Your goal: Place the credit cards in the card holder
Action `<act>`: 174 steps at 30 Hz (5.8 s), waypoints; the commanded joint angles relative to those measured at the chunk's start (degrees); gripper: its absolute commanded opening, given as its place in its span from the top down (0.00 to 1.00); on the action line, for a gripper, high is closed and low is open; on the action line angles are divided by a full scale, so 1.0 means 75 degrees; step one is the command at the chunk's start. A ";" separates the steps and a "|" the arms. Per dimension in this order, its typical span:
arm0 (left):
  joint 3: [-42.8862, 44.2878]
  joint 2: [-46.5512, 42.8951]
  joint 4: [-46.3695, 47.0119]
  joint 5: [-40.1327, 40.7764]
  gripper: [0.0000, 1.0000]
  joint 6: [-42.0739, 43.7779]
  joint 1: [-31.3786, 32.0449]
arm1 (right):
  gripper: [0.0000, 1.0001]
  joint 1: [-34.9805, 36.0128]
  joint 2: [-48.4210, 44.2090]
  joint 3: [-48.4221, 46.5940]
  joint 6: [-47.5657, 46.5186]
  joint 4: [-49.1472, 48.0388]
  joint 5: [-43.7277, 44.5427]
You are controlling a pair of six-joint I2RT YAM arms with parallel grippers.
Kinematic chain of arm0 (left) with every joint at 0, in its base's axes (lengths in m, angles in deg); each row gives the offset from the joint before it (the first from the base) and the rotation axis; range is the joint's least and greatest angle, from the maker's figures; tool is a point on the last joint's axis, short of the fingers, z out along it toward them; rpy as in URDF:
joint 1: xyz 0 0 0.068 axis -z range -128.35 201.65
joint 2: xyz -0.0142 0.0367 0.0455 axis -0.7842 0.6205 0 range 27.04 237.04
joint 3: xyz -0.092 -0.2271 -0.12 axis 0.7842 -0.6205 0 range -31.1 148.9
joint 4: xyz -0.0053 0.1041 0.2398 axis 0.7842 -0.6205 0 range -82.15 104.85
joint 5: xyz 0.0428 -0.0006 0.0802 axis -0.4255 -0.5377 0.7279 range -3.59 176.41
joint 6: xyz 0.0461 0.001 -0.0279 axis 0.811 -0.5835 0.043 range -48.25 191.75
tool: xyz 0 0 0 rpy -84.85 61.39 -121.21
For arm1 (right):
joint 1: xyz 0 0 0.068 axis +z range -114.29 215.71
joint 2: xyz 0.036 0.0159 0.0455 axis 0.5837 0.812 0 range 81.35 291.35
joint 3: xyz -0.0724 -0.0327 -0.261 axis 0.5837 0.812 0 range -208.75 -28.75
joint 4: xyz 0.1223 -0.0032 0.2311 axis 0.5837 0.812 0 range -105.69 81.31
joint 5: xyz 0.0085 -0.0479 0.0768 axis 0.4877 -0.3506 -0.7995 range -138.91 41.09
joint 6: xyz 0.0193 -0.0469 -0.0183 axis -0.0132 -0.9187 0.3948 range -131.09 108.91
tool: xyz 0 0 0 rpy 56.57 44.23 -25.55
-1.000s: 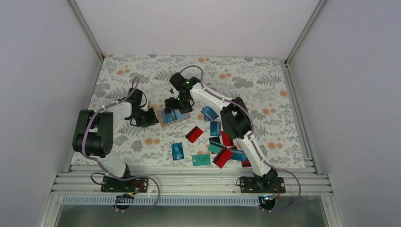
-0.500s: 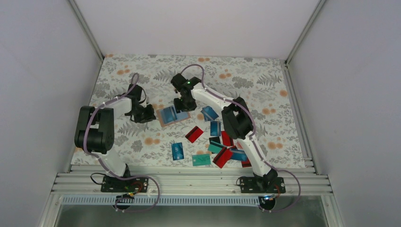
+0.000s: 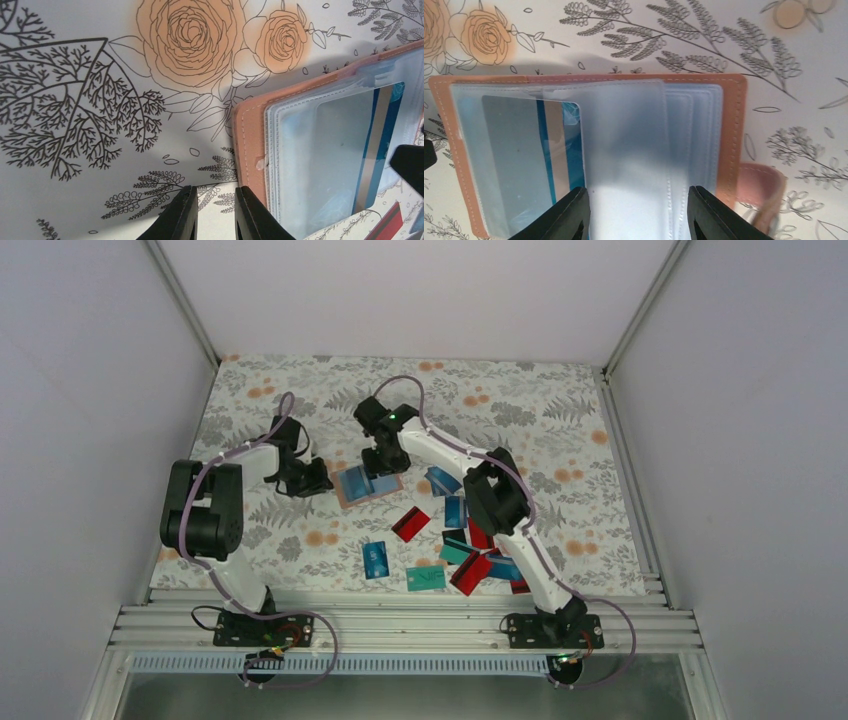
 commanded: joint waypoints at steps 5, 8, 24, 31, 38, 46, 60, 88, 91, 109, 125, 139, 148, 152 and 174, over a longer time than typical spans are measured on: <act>-0.0111 0.0498 0.0082 0.0055 0.80 0.0205 0.0002 | 0.50 0.0380 0.0587 -0.0432 -0.0133 0.0159 0.0236; -0.0120 0.0556 0.0111 0.0022 0.80 0.0228 0.0002 | 0.49 0.0418 0.0693 -0.0559 -0.0147 0.0229 0.0230; -0.0113 0.0558 0.0030 0.0073 0.80 0.0382 0.0002 | 0.45 0.0316 -0.0155 -0.0554 -0.0031 0.0220 0.1178; -0.0189 0.0542 0.0042 0.0068 0.80 0.0416 0.0003 | 0.46 0.0302 0.0156 -0.0422 -0.0089 0.0251 0.1204; -0.0226 0.0559 0.0064 0.0040 0.80 0.0428 0.0002 | 0.46 0.0326 0.0260 -0.0291 -0.0130 0.0205 0.1263; -0.0213 0.0581 0.0058 0.0017 0.80 0.0451 0.0004 | 0.44 0.0407 0.0416 -0.0278 -0.0215 0.0162 0.1222; -0.0261 0.0589 0.0087 -0.0035 0.80 0.0452 0.0004 | 0.39 0.0658 0.0746 -0.0927 -0.0253 0.0334 0.1045; -0.0291 -0.0337 -0.0392 0.0036 0.80 0.0301 0.0005 | 0.26 0.0469 -0.0364 -0.0025 -0.0193 0.0182 0.1062; -0.0248 -0.0636 -0.0657 0.0190 0.80 0.0317 0.0002 | 0.23 0.0256 -0.0868 0.0554 -0.0203 0.0102 0.1112; 0.1081 -0.0311 -0.1028 -0.0048 0.79 0.0073 0.1088 | 0.38 -0.0076 -0.1246 0.1059 -0.0879 -0.0963 -0.1063; 0.2320 0.1401 -0.1022 -0.0020 0.80 -0.0634 0.1842 | 0.67 -0.1186 -0.1512 0.2687 -0.0812 -0.1919 -0.2136; 0.3081 0.2068 -0.1670 0.0705 0.80 -0.0611 0.2414 | 0.60 -0.1860 -0.2152 0.3410 -0.1134 -0.1901 -0.2429; 0.3202 0.1054 -0.2198 0.1159 0.69 -0.0272 0.2536 | 0.54 -0.1948 -0.3080 0.4165 -0.0920 -0.1747 -0.2228; 0.3017 0.0522 -0.2222 0.1153 0.57 -0.0006 0.2708 | 0.51 -0.1952 -0.3984 0.5299 -0.0483 -0.1831 -0.2247; 0.1141 0.0367 -0.0308 -0.1313 0.56 0.1237 0.5845 | 0.29 -0.1398 -1.0577 1.2360 0.5153 -0.3484 -0.3730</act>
